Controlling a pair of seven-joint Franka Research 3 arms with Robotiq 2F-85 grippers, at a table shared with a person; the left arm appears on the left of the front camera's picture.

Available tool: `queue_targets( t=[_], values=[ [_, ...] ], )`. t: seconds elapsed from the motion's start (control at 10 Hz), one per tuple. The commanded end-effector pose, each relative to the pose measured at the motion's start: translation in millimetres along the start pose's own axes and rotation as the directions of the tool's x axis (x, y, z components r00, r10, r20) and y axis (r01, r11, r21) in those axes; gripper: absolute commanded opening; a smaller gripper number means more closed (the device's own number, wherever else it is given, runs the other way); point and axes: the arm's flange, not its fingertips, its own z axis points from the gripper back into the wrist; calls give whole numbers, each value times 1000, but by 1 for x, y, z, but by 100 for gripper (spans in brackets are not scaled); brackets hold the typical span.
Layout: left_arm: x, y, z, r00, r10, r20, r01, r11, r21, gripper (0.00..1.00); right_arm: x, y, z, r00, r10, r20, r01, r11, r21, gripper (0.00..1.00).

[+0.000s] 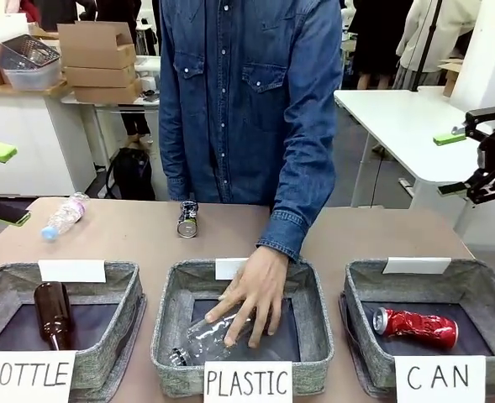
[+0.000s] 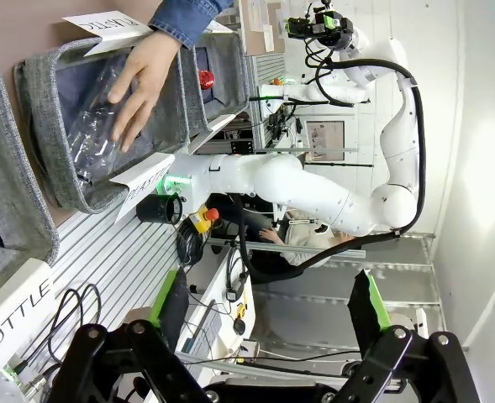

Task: Sort the can waste into the basket.
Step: Pick up the can waste from the table and place it in the right Fabric basket.

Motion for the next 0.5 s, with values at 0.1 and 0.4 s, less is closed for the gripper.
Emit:
queue_targets(
  t=[0.1, 0.4],
  values=[
    [-4, 0, 0, 1000, 5, -10, -5, 1000, -1, 100, 0, 1, 4, 1000, 16, -16, -16, 1000, -6, 100],
    [-4, 0, 0, 1000, 5, -10, -5, 1000, -1, 100, 0, 1, 4, 1000, 16, -16, -16, 1000, -6, 100]
  ],
)
